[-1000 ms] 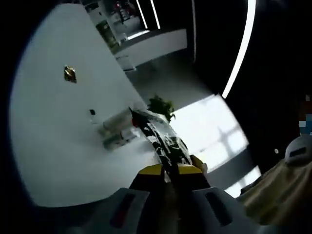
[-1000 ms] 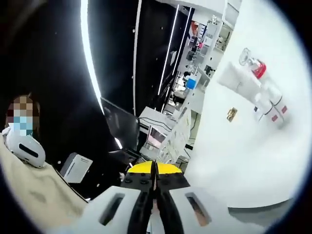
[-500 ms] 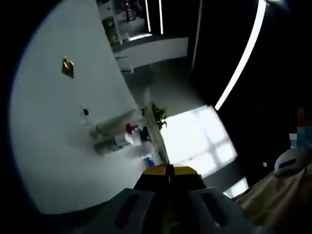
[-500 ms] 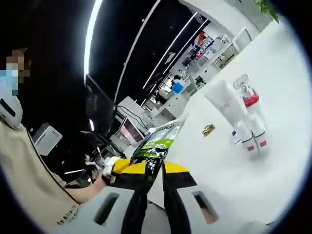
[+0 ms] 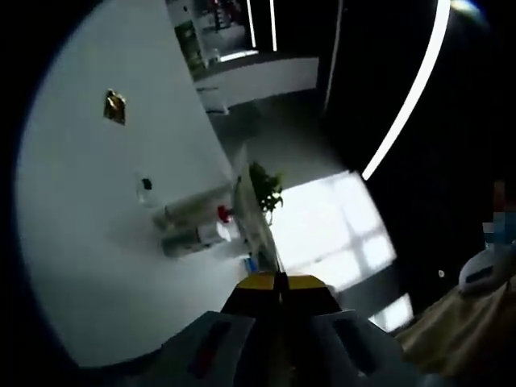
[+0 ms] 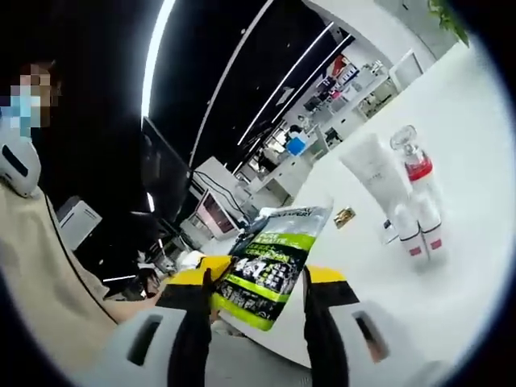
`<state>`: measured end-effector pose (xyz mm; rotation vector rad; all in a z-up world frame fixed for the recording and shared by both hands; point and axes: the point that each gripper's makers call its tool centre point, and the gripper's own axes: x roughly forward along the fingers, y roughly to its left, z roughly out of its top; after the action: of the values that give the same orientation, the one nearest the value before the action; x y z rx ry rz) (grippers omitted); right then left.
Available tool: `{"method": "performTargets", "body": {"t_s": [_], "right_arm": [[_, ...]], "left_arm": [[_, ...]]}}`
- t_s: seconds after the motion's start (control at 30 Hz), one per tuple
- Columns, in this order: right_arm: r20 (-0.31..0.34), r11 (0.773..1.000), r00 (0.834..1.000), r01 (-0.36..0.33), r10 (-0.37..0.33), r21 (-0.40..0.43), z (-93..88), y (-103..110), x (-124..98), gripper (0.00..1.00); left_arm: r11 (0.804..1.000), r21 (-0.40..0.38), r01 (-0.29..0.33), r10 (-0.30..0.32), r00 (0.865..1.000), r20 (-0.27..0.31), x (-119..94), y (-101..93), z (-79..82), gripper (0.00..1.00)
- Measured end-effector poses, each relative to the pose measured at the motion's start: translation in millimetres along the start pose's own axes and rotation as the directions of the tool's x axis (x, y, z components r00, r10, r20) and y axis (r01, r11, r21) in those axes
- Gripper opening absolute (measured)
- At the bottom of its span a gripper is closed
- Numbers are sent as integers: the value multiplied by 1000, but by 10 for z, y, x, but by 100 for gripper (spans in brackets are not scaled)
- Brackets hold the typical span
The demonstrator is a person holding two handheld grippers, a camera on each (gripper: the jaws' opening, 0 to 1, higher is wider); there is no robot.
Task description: Arrange the skincare products in the storage area until every visible bottle or jar stands upright without overlapping.
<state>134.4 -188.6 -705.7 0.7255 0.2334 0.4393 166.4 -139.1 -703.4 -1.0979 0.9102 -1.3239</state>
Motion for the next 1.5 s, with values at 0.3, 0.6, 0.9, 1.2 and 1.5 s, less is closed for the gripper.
{"method": "performTargets", "body": {"t_s": [0.3, 0.6, 0.9, 1.2, 1.5], "right_arm": [[-27, 993, 995, 92, -94, -69, -56, -227, -13, 78], [-44, 977, 981, 180, -187, -117, -154, -417, -122, 95], [-66, 953, 962, 252, -266, -169, -163, -595, -223, 99], [-94, 918, 937, 304, -336, -253, -187, -709, -308, 99], [-88, 901, 923, 341, -375, -268, -186, -787, -351, 99]], "left_arm": [[999, -10, -33, 33, 999, -20, 79, 207, 59, 0], [994, -16, -110, 109, 993, -42, 126, 521, 80, 0], [982, -8, -187, 186, 981, -58, 169, 786, 66, 0], [961, 37, -273, 276, 955, -109, 209, 1085, -20, 0], [928, 39, -372, 374, 920, -115, 184, 1377, -32, 0]]}}
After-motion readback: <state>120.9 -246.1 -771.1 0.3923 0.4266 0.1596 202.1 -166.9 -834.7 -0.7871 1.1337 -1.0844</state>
